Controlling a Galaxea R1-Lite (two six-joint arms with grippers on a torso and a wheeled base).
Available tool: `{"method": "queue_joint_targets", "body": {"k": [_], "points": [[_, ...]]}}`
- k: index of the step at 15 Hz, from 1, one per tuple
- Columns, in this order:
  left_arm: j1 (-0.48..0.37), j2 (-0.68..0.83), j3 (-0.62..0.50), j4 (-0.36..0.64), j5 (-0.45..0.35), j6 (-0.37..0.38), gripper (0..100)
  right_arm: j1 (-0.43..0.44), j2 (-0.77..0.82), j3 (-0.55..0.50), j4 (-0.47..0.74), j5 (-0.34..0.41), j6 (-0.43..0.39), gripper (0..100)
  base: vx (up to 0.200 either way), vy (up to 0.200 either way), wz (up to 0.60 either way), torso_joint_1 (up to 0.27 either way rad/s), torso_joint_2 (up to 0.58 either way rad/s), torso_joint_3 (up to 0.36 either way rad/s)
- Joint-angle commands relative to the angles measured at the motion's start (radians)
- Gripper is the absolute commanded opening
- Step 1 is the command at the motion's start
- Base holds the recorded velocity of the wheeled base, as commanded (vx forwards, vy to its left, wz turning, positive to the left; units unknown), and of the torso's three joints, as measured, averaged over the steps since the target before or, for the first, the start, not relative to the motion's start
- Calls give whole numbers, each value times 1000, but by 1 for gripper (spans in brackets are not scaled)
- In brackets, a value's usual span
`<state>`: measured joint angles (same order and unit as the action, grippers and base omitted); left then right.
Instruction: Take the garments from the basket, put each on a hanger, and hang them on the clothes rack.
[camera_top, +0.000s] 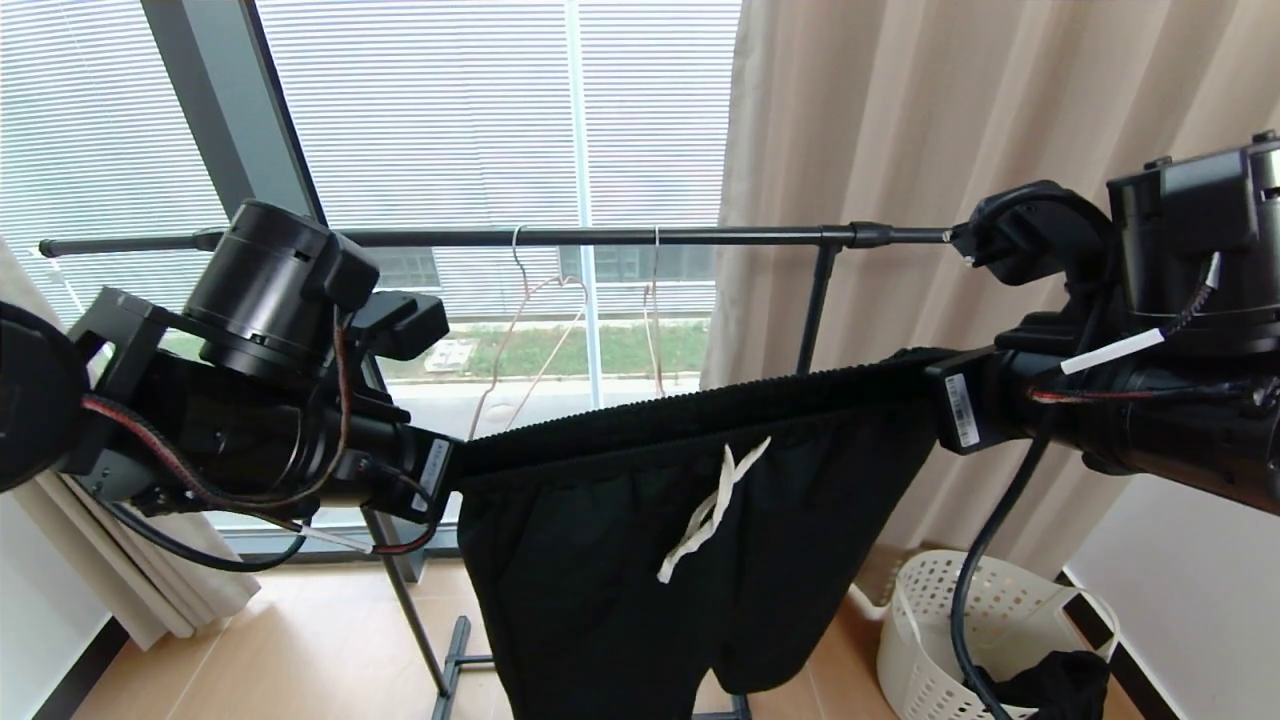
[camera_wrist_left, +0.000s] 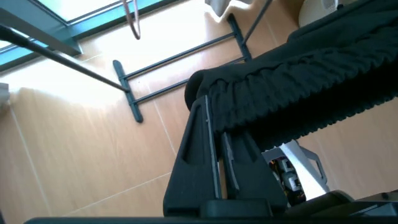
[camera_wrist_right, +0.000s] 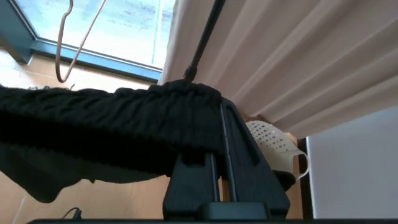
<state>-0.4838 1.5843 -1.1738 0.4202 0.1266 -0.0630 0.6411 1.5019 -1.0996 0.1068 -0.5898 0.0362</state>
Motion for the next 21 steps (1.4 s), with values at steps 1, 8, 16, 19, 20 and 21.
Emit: {"method": "queue_joint_targets", "body": {"k": [1,8,16,19,20,21], "points": [[30,-24,-32,34,2,14,0,0,-38,32,4,4,-1,0,0,0,0,0,0,0],[146,-165,135,43,-5,31,0,-133,-149,96,8,8,1,0,0,0,0,0,0,0],[64,-9,-119,-40,-59,54,0,-24,-158,130,14,16,-30,0,0,0,0,0,0,0],[31,178,-360,-40,-107,52,0,108,-201,182,80,21,-48,0,0,0,0,0,0,0],[31,235,-431,-40,-108,51,0,150,-216,187,108,28,-45,0,0,0,0,0,0,0],[30,283,-494,-40,-108,51,0,186,-233,199,120,41,-41,0,0,0,0,0,0,0]]}}
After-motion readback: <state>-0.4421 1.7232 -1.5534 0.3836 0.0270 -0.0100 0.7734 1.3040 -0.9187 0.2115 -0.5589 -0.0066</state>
